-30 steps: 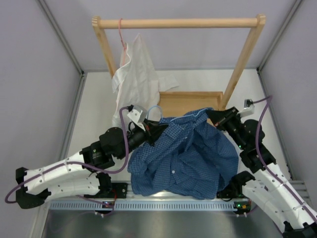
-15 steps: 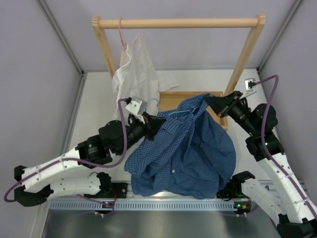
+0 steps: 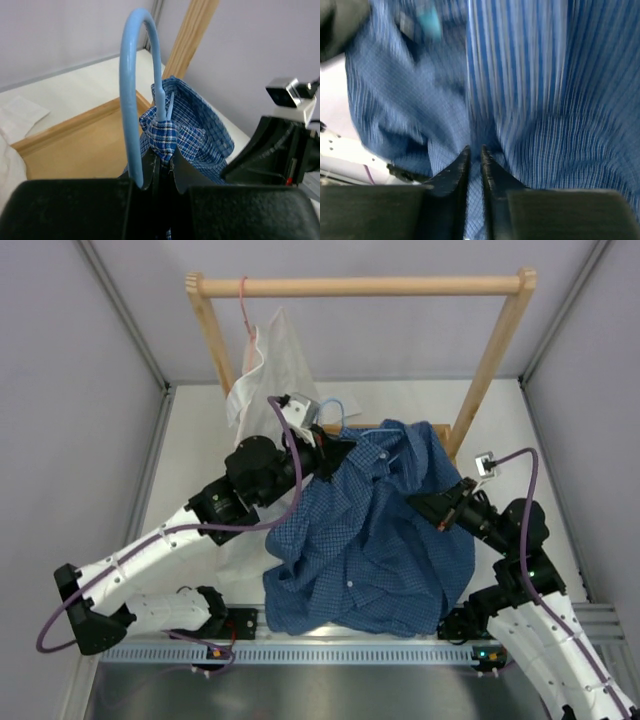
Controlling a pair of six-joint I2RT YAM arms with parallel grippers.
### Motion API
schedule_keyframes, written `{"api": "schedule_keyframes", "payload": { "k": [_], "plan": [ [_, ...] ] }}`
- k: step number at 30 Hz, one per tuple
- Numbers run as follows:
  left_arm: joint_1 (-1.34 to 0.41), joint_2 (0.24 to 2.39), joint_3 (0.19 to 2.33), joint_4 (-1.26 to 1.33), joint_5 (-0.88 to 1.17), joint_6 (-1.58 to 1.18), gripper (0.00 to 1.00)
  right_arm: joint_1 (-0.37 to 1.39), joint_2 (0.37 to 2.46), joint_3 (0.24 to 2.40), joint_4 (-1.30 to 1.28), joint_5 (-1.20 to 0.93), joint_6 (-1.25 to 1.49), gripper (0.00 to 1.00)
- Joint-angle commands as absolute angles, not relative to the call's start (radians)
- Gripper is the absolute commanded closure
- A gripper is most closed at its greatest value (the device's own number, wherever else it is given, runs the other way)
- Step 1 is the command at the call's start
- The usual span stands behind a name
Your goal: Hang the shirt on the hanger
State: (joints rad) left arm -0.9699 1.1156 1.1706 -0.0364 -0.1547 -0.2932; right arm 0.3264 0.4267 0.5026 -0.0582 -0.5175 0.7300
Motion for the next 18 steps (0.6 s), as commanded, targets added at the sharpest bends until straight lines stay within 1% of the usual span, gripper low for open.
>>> {"api": "schedule_keyframes", "payload": {
  "k": [1, 2, 4, 5, 7, 8, 9, 10, 11, 13, 14, 17, 18],
  "plan": [
    [-0.850, 1.086, 1.168, 0.207, 0.102, -0.365, 1.00, 0.330, 0.333, 0.546, -0.250, -0.503, 0.574, 0.80],
    [-0.841, 1.080, 1.129, 0.218, 0.132, -0.357, 1.00, 0.331, 0.315, 0.560, -0.340, -0.502, 0.554, 0.65],
    [-0.824, 1.066, 1.095, 0.236, 0.199, -0.336, 1.00, 0.330, 0.264, 0.609, -0.414, -0.518, 0.500, 0.62],
    [-0.822, 1.062, 1.071, 0.244, 0.287, -0.319, 1.00, 0.331, 0.250, 0.629, -0.440, -0.581, 0.482, 0.59],
    [-0.824, 1.061, 1.049, 0.250, 0.385, -0.282, 1.00, 0.330, 0.224, 0.701, -0.494, -0.696, 0.427, 0.57],
    [-0.824, 1.068, 1.040, 0.259, 0.514, -0.270, 1.00, 0.331, 0.219, 0.731, -0.511, -0.728, 0.407, 0.56],
    [-0.824, 1.074, 1.026, 0.267, 0.584, -0.259, 1.00, 0.330, 0.224, 0.799, -0.535, -0.754, 0.362, 0.53],
    [-0.824, 1.081, 1.020, 0.282, 0.650, -0.267, 1.00, 0.330, 0.230, 0.830, -0.544, -0.767, 0.344, 0.49],
    [-0.825, 1.104, 1.014, 0.331, 0.786, -0.281, 1.00, 0.330, 0.239, 0.860, -0.549, -0.765, 0.328, 0.42],
    [-0.840, 1.135, 1.008, 0.376, 0.879, -0.336, 1.00, 0.330, 0.293, 0.937, -0.546, -0.770, 0.281, 0.38],
    [-0.851, 1.164, 1.011, 0.388, 0.908, -0.347, 1.00, 0.331, 0.319, 0.957, -0.534, -0.807, 0.267, 0.36],
    [-0.917, 1.213, 1.034, 0.362, 0.936, -0.312, 1.00, 0.330, 0.443, 1.017, -0.445, -0.932, 0.288, 0.37],
    [-0.936, 1.224, 1.043, 0.324, 0.925, -0.273, 1.00, 0.331, 0.493, 1.026, -0.408, -0.965, 0.339, 0.38]
  ]
}}
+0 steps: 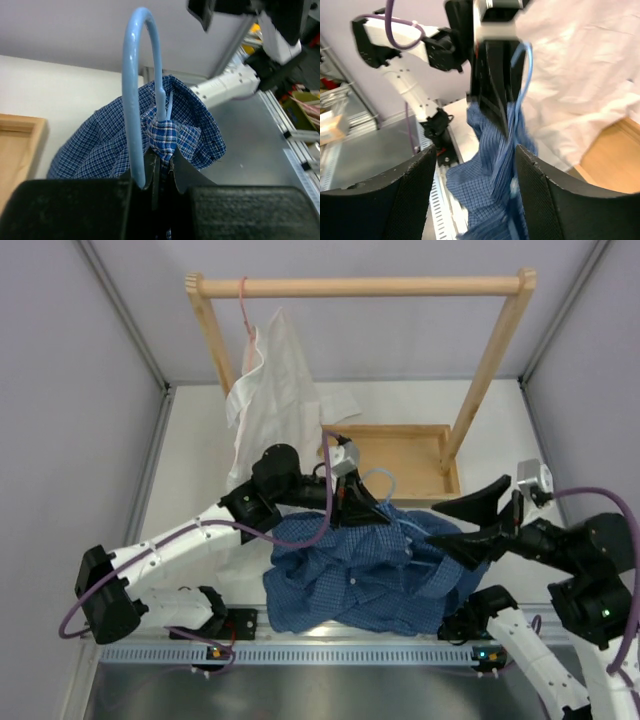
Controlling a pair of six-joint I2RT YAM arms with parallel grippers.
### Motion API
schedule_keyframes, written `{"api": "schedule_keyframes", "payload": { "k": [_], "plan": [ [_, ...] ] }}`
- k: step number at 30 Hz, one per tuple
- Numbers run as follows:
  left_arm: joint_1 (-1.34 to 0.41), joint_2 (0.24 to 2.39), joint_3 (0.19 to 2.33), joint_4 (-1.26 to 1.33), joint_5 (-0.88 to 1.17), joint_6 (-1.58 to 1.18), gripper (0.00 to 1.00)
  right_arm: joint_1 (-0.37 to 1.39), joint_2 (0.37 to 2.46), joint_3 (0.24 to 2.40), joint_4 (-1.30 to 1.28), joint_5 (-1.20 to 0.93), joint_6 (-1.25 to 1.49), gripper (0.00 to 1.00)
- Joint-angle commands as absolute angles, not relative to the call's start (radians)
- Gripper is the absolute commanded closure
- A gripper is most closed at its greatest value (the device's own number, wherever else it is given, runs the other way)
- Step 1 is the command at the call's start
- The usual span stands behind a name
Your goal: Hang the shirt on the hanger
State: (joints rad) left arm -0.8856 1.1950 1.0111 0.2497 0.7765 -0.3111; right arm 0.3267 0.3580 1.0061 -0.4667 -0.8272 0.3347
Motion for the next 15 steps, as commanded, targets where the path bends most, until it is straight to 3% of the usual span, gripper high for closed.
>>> {"api": "schedule_keyframes", "payload": {
  "k": [1, 6, 15],
  "plan": [
    [-0.969, 1.235, 1.060, 0.312, 0.923, -0.259, 1.00, 0.330, 0.512, 1.026, -0.328, -0.989, 0.359, 0.39],
    [-1.014, 1.282, 1.083, 0.295, 0.928, -0.233, 1.00, 0.331, 0.574, 0.991, -0.115, -1.065, 0.494, 0.42],
    [-1.025, 1.321, 1.089, 0.321, 0.947, -0.235, 1.00, 0.345, 0.574, 0.882, 0.076, -1.075, 0.615, 0.59]
  ]
}}
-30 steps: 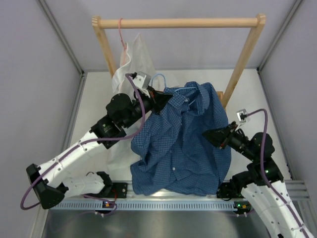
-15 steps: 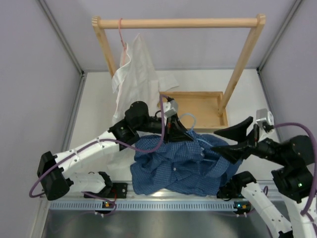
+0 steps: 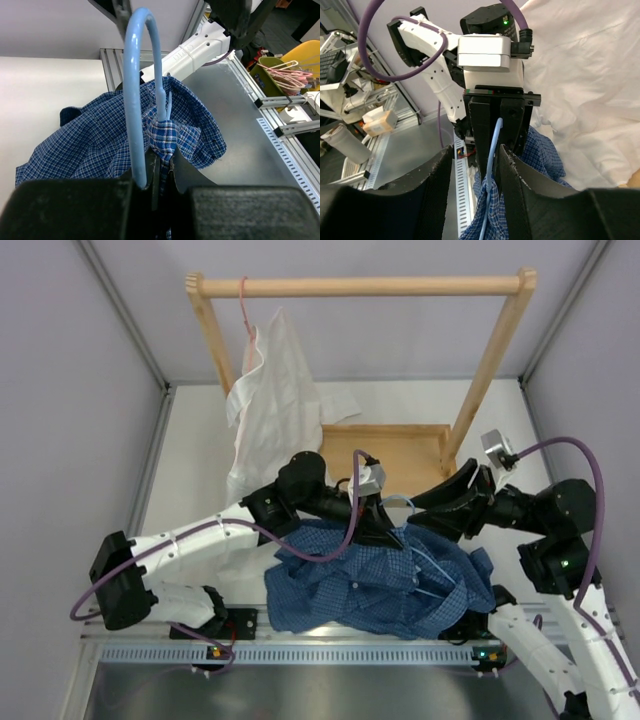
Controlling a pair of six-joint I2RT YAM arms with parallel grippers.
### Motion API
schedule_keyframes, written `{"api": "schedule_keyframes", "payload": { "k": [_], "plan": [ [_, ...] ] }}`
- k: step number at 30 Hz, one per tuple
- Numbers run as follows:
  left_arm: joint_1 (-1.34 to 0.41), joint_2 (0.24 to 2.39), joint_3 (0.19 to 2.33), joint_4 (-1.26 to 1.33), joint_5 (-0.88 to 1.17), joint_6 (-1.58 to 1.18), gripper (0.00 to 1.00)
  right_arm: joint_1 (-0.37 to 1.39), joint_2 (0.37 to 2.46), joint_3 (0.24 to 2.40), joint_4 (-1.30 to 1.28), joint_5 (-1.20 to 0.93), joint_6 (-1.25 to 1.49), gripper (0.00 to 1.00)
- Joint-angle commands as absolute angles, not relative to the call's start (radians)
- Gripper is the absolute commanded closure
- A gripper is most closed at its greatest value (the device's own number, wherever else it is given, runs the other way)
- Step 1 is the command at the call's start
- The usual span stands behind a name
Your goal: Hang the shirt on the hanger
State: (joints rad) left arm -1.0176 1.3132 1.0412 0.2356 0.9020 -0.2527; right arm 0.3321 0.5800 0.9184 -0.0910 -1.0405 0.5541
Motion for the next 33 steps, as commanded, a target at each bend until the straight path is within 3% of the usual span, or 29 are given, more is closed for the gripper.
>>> {"api": "schedule_keyframes", "payload": {
  "k": [1, 6, 11, 14, 15, 16, 17, 22, 23, 26, 33],
  "plan": [
    [-1.025, 1.324, 1.091, 0.318, 0.939, -0.233, 1.00, 0.350, 0.574, 0.876, 0.078, -1.080, 0.615, 0.62],
    [-1.025, 1.336, 1.118, 0.295, 0.931, -0.232, 1.00, 0.382, 0.572, 0.838, 0.080, -1.080, 0.591, 0.66],
    [-1.025, 1.335, 1.121, 0.290, 0.931, -0.230, 1.00, 0.391, 0.580, 0.848, 0.031, -1.052, 0.543, 0.97],
    [-1.026, 1.315, 1.121, 0.269, 0.902, -0.210, 1.00, 0.390, 0.572, 0.876, -0.055, -0.976, 0.474, 1.00],
    [-1.026, 1.306, 1.121, 0.255, 0.867, -0.203, 0.88, 0.390, 0.565, 0.882, -0.081, -0.939, 0.459, 1.00],
    [-1.026, 1.280, 1.120, 0.214, 0.725, -0.196, 0.68, 0.391, 0.557, 0.887, -0.096, -0.872, 0.450, 1.00],
    [-1.026, 1.267, 1.121, 0.189, 0.639, -0.190, 0.02, 0.391, 0.539, 0.893, -0.116, -0.839, 0.443, 1.00],
    [-1.026, 1.128, 1.111, 0.028, 0.079, -0.181, 0.02, 0.391, 0.500, 0.952, -0.224, -0.704, 0.384, 1.00],
    [-1.026, 1.094, 1.098, 0.005, -0.113, -0.193, 0.02, 0.390, 0.489, 0.968, -0.250, -0.683, 0.371, 1.00],
    [-1.026, 0.924, 0.981, 0.006, -0.410, -0.228, 0.02, 0.390, 0.462, 1.017, -0.330, -0.594, 0.344, 1.00],
    [-1.026, 0.686, 0.743, 0.017, -0.518, -0.233, 0.02, 0.390, 0.452, 1.149, -0.439, -0.523, 0.327, 1.00]
  ]
}}
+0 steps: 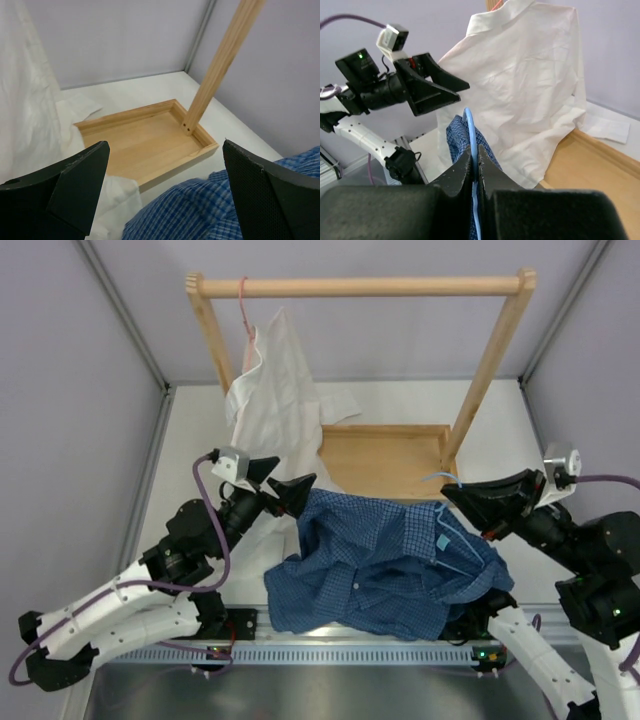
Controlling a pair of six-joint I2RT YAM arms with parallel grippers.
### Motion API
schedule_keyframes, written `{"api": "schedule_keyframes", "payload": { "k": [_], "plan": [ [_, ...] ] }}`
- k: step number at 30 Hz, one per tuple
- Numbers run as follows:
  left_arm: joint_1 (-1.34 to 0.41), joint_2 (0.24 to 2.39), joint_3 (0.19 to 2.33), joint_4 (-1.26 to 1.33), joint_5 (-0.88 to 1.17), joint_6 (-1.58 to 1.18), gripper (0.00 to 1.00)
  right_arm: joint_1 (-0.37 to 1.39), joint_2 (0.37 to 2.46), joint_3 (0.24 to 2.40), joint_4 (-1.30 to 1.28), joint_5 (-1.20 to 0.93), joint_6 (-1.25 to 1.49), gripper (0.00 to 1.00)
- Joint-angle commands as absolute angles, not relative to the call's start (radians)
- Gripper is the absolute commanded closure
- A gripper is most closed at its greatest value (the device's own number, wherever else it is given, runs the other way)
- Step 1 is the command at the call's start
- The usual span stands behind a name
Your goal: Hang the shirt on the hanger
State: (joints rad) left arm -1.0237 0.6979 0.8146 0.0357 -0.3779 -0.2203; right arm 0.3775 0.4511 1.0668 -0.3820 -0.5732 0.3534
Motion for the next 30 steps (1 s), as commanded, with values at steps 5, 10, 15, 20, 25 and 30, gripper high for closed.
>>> {"api": "schedule_keyframes", "payload": {
  "k": [5, 10, 15, 20, 25, 30],
  "plan": [
    [-1.028, 0.699, 0.693, 0.028, -0.408, -0.216, 0.03, 0.390, 0.459, 1.262, -0.509, -0.555, 0.311, 1.00],
    [-1.026, 0.692, 0.641, 0.095, -0.296, -0.227, 0.08, 0.390, 0.472, 1.336, -0.589, -0.511, 0.270, 1.00],
    [-1.026, 0.649, 0.621, 0.131, -0.350, -0.253, 0.02, 0.390, 0.489, 1.339, -0.640, -0.450, 0.233, 1.00],
    [-1.026, 0.600, 0.672, 0.083, -0.408, -0.244, 0.02, 0.391, 0.497, 1.325, -0.707, -0.286, 0.224, 1.00],
    [-1.026, 0.594, 0.689, 0.092, -0.226, -0.219, 0.02, 0.390, 0.520, 1.328, -0.721, -0.225, 0.230, 1.00],
    [-1.028, 0.725, 0.692, 0.144, -0.118, -0.178, 0.08, 0.390, 0.538, 1.365, -0.709, -0.285, 0.232, 1.00]
  ]
}}
